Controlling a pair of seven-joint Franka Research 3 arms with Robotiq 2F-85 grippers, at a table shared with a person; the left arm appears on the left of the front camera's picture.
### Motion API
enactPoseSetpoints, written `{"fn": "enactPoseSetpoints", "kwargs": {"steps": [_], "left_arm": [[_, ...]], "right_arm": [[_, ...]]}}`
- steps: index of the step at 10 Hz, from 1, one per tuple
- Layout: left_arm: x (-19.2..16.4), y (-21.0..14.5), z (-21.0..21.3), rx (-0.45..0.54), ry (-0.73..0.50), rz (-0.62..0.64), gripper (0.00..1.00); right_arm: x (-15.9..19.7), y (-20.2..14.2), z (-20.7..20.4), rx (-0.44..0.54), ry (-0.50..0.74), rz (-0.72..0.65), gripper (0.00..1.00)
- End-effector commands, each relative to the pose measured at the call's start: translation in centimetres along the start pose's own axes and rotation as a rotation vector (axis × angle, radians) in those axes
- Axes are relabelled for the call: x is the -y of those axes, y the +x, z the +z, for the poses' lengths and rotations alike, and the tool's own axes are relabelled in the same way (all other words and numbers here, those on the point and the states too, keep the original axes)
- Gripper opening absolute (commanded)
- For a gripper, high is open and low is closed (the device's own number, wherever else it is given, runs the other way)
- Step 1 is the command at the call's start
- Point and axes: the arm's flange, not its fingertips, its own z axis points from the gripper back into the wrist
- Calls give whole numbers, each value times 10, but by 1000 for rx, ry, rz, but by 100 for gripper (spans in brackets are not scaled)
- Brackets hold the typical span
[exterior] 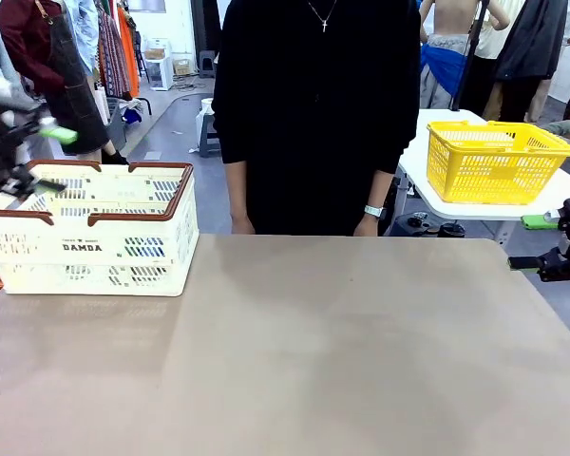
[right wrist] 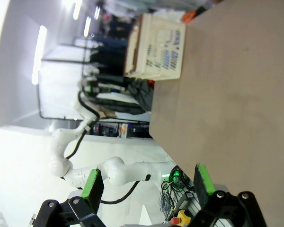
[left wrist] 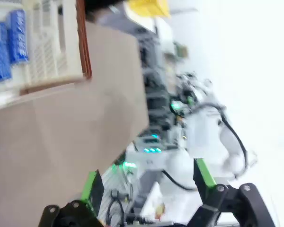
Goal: Place the drinks into the Shopping basket.
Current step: Pick up one drink and place it into the Shopping basket.
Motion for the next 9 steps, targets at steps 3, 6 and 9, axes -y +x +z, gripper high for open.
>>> {"fn": "enactPoseSetpoints", "kwargs": {"steps": [3, 6, 9], "left_arm": [[-99, 12, 39, -75, -13, -47, 100], [-82, -27, 36, -39, -88, -9, 100], [-82, -27, 36, -39, -88, -9, 100]], "right_arm": [[-3, 1, 2, -14, -6, 6, 100], [-3, 1, 2, -14, -6, 6, 100], [-3, 1, 2, -14, -6, 6, 100]]}}
